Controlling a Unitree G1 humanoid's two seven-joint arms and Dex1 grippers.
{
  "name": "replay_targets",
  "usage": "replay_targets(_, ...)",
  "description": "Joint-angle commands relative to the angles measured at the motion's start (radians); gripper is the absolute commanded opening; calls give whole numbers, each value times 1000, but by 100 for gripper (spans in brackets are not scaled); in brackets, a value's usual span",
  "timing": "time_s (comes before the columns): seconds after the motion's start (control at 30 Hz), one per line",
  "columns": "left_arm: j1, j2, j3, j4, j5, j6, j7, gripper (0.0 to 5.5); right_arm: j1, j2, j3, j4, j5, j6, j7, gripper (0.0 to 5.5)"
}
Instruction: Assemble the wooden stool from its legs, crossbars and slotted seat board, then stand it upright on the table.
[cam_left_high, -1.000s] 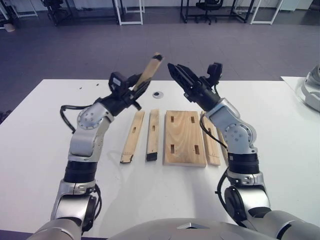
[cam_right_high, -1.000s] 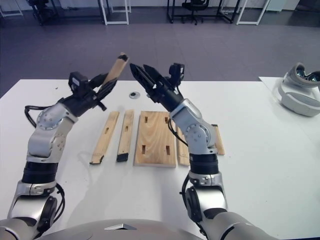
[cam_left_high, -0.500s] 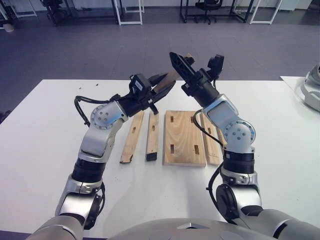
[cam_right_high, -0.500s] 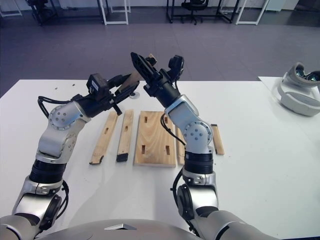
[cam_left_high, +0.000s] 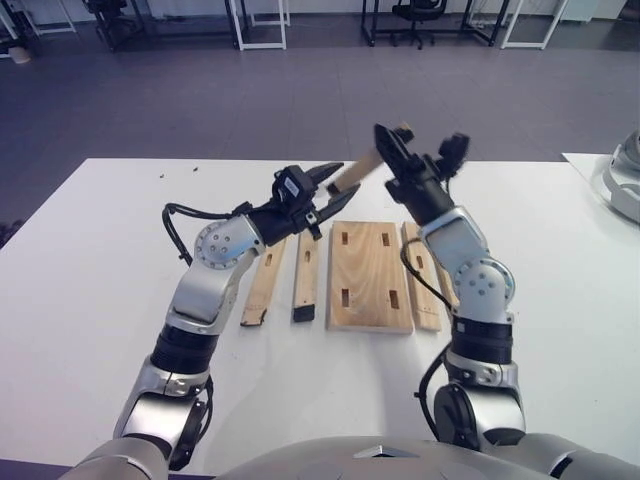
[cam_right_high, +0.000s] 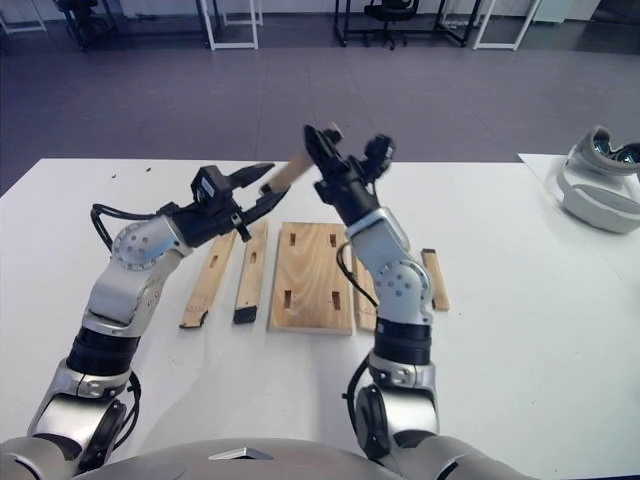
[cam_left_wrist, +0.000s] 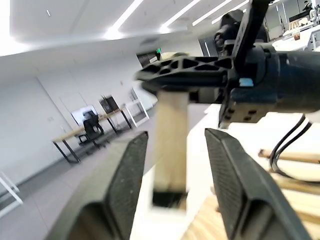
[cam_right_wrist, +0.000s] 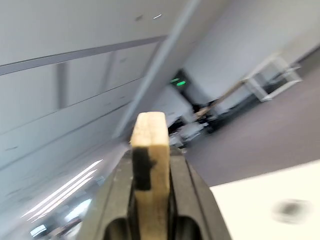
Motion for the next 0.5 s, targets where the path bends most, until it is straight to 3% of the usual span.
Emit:
replay_targets(0.03,67,31,67,-45,-9,32,29,283,150,-97,-77,-61,-83,-37,-22,41)
replay_targets(0.13,83,17,123,-31,14,26,99,343,223,-121,-66,-48,-161,-61,-38,41)
replay_targets(0.5,105,-50,241,11,-40,85,246,347,260,-97,13,72,-404,-189,-64,41)
